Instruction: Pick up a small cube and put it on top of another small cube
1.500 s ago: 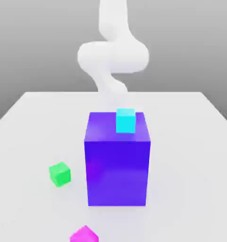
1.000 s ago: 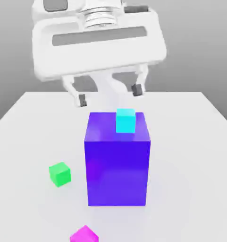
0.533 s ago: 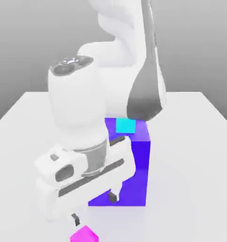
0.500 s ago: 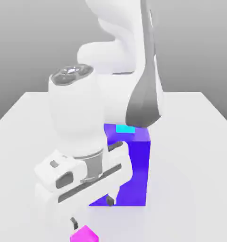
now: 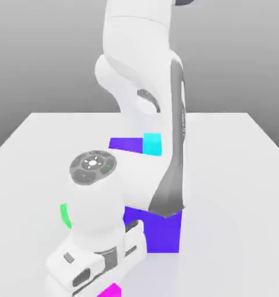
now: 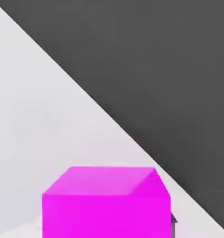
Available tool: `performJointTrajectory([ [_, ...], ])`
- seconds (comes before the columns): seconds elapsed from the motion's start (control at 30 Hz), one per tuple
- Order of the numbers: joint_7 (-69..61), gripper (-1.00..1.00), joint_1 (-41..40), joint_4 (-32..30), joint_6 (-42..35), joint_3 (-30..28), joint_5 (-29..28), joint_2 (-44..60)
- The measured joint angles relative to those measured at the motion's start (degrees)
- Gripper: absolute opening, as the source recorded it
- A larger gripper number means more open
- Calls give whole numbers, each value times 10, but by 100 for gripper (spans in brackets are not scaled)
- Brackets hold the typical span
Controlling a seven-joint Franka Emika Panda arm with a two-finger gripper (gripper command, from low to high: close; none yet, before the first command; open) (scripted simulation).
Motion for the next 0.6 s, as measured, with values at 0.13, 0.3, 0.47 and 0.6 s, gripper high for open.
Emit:
performJointTrajectory([
  [0.13, 37, -100, 6, -15, -26, -24, -9, -48],
  [0.3, 114, -100, 7, -52, -32, -65, -16, -95],
  [0.47, 208, -100, 8, -92, -30, -107, -45, -147],
  [0.6, 297, -100, 0, -125, -25, -139, -89, -194],
])
